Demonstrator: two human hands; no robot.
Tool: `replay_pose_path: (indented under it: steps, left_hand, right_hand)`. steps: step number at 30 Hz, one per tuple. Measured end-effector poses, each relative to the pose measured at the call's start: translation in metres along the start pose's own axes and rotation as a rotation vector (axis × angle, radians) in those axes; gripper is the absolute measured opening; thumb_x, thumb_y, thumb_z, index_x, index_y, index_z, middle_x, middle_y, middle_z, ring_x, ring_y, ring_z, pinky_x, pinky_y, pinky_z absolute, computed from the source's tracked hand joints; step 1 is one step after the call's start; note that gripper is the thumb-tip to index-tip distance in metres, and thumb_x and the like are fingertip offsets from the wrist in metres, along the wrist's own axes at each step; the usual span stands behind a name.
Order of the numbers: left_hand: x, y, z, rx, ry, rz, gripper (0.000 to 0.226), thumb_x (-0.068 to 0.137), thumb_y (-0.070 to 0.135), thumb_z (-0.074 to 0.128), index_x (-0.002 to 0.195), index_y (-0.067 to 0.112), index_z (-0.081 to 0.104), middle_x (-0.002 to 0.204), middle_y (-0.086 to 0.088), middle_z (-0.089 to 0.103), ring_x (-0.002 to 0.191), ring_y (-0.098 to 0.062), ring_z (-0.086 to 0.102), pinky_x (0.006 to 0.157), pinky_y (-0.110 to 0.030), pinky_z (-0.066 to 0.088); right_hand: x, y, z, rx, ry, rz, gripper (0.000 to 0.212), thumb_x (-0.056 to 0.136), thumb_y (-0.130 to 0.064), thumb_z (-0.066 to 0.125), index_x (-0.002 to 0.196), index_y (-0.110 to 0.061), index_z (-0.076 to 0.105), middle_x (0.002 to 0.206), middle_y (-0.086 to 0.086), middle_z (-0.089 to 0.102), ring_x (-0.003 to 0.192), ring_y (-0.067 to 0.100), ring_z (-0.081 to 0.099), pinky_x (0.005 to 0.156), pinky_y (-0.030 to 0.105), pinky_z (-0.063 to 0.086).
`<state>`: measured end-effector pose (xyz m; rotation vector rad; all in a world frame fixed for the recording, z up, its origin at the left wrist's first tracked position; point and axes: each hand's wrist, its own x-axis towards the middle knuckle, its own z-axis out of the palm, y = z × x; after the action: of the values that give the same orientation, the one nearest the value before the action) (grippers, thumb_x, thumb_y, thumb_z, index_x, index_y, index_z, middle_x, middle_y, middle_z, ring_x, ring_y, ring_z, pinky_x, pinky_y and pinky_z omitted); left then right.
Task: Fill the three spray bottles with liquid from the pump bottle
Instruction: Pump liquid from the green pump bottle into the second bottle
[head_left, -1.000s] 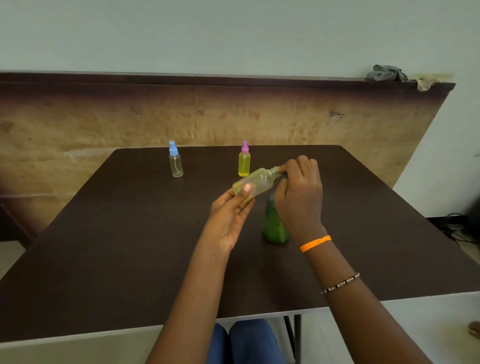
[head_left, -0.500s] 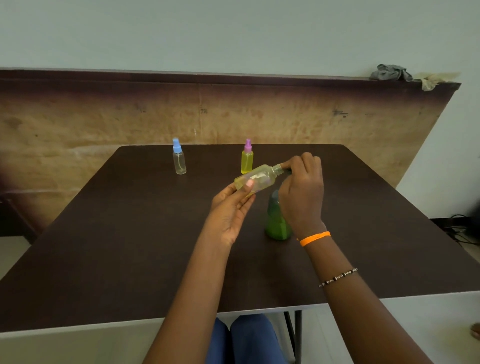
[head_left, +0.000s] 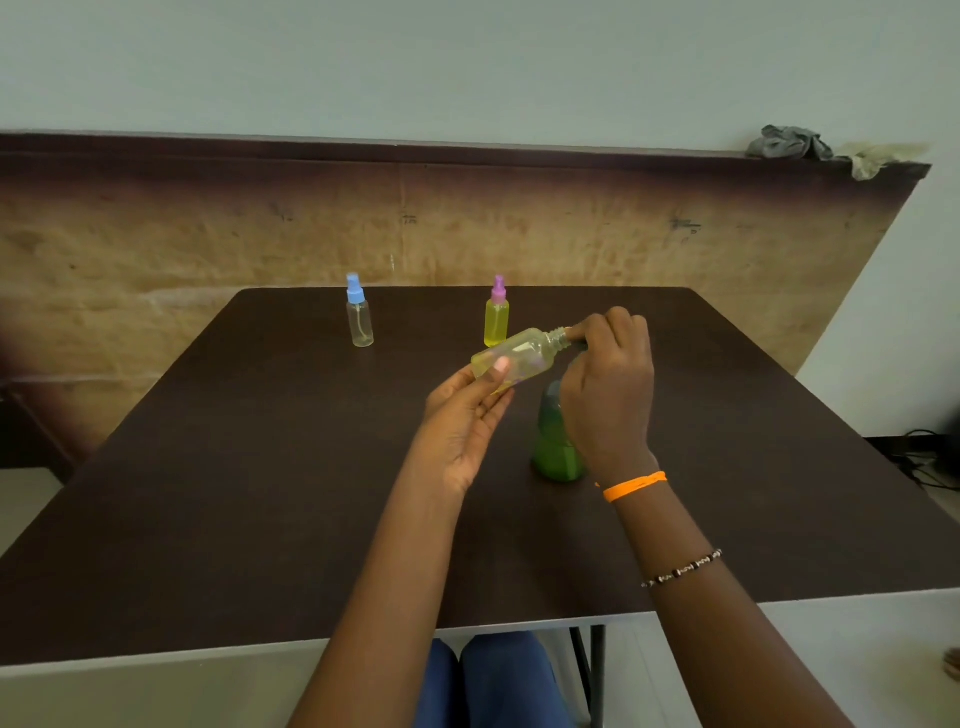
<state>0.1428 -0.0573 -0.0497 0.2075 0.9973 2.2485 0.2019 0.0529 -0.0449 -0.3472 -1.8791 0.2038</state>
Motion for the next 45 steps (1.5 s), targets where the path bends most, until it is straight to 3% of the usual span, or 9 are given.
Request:
replay_pose_path:
  steps: [9,16,21,25,32,38,45]
  left_hand:
    - [0.002,-0.002,-0.004,0.007,0.026,-0.020,0.012,0.088,0.005,0.058,0.099,0.007,0.061,0.099,-0.008,0.068,0.089,-0.012,0.066,0.091,-0.025,0.049]
    - [0.000,0.002,0.002,0.009,-0.003,0.001,0.011,0.088,0.005,0.058,0.098,0.007,0.062,0.097,-0.008,0.068,0.090,-0.012,0.065,0.093,-0.026,0.048]
    - [0.003,-0.001,0.000,0.031,0.011,-0.005,0.012,0.087,0.006,0.059,0.099,0.007,0.061,0.098,-0.008,0.067,0.092,-0.013,0.065,0.092,-0.025,0.049]
    - [0.005,0.001,-0.004,0.061,-0.011,-0.002,0.014,0.086,0.006,0.059,0.100,0.007,0.063,0.099,-0.007,0.069,0.093,-0.012,0.066,0.095,-0.027,0.047]
    - [0.002,0.002,0.003,0.039,-0.011,0.009,0.016,0.087,0.005,0.059,0.103,0.005,0.062,0.102,-0.009,0.067,0.096,-0.014,0.064,0.097,-0.028,0.045]
    - [0.004,0.001,-0.003,0.046,0.004,-0.006,0.015,0.086,0.006,0.060,0.101,0.007,0.062,0.100,-0.008,0.068,0.092,-0.013,0.066,0.094,-0.026,0.048]
    - [0.002,0.002,0.000,0.033,-0.022,0.003,0.017,0.087,0.006,0.059,0.103,0.005,0.062,0.098,-0.007,0.068,0.088,-0.011,0.067,0.094,-0.025,0.048]
  right_hand:
    - [-0.012,0.009,0.010,-0.097,0.077,-0.078,0.022,0.069,0.017,0.045,0.071,0.002,0.060,0.070,0.014,0.053,0.068,0.022,0.038,0.053,0.035,0.039]
    - [0.008,0.002,-0.003,-0.027,0.007,-0.026,0.027,0.074,0.002,0.035,0.073,0.002,0.062,0.073,0.013,0.055,0.071,0.022,0.044,0.059,0.025,0.033]
    - [-0.011,0.006,0.004,-0.029,0.100,-0.053,0.026,0.080,0.008,0.037,0.074,0.005,0.063,0.069,0.017,0.052,0.070,0.021,0.038,0.057,0.032,0.037]
    - [-0.013,0.014,0.007,-0.034,0.077,-0.086,0.024,0.078,0.012,0.040,0.073,0.005,0.062,0.069,0.016,0.051,0.068,0.023,0.037,0.054,0.037,0.039]
    - [0.007,0.004,-0.003,-0.006,-0.001,-0.026,0.026,0.075,0.002,0.035,0.075,0.001,0.061,0.074,0.014,0.054,0.074,0.019,0.039,0.062,0.027,0.034]
    - [-0.011,0.009,0.009,-0.064,0.075,-0.066,0.022,0.076,0.010,0.038,0.071,0.002,0.058,0.070,0.017,0.051,0.069,0.023,0.037,0.056,0.037,0.038]
    - [0.003,0.001,-0.009,-0.008,-0.053,-0.034,0.014,0.074,-0.010,0.045,0.074,-0.002,0.057,0.075,0.010,0.050,0.072,0.018,0.038,0.061,0.022,0.030]
